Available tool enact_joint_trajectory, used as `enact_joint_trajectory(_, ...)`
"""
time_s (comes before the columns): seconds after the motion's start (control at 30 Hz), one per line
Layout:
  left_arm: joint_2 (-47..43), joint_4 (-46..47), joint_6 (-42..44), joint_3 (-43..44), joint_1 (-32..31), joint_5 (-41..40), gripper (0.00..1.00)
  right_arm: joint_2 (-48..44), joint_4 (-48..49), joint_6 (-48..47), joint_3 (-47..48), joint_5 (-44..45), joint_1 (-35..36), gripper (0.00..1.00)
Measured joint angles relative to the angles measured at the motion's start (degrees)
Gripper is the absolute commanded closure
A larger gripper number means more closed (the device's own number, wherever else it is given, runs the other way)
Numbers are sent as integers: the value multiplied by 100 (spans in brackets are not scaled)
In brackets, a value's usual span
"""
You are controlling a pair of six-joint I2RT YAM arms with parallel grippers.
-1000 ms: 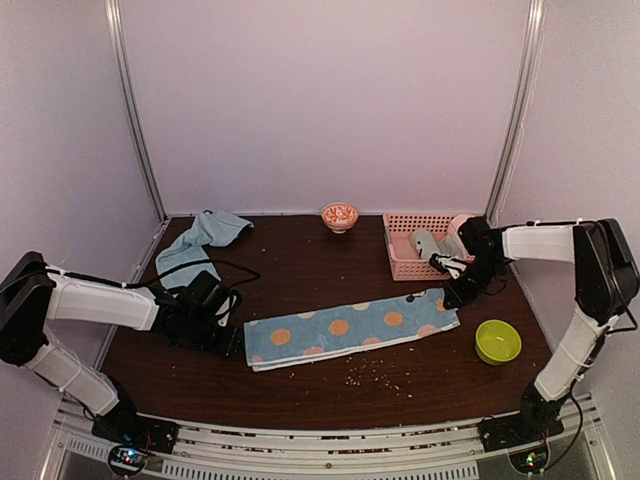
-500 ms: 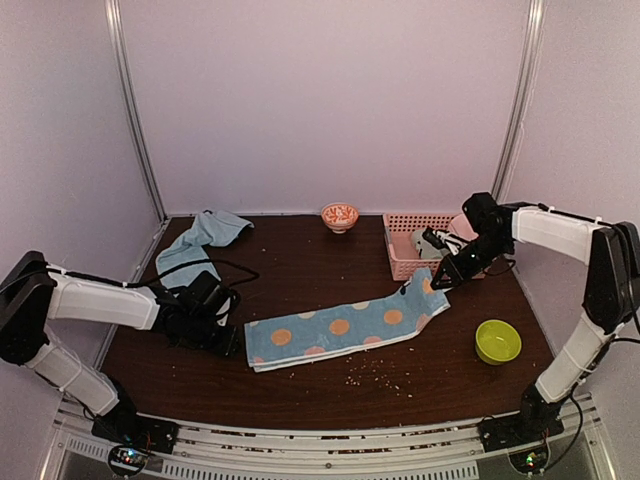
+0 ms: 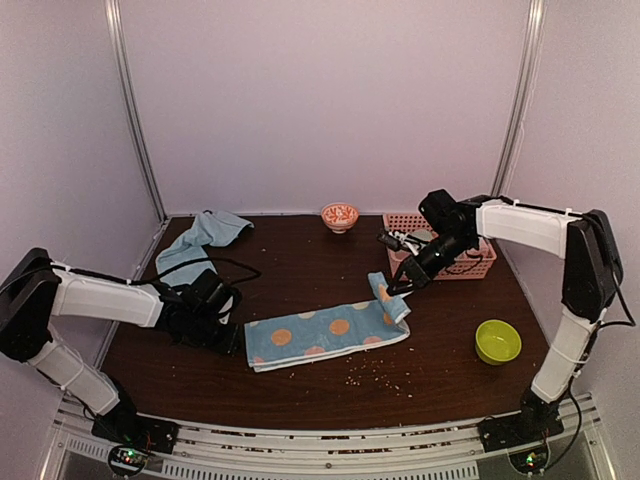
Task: Roll the towels
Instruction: Fold the towel at the center of the board.
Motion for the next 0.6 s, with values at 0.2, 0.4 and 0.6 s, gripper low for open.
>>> enact_joint_trajectory(0.2, 9, 0, -79, 7, 0, -22, 61, 614, 72, 289, 726, -330, 496, 100)
enact_joint_trajectory(0.4, 13, 0, -129, 9, 0, -35, 62, 1067, 490, 916, 931, -503, 898, 100)
enact_joint_trajectory(0.6, 26, -7, -181, 26, 0, -44, 62, 1158, 1075, 1696, 931, -535, 1338, 100)
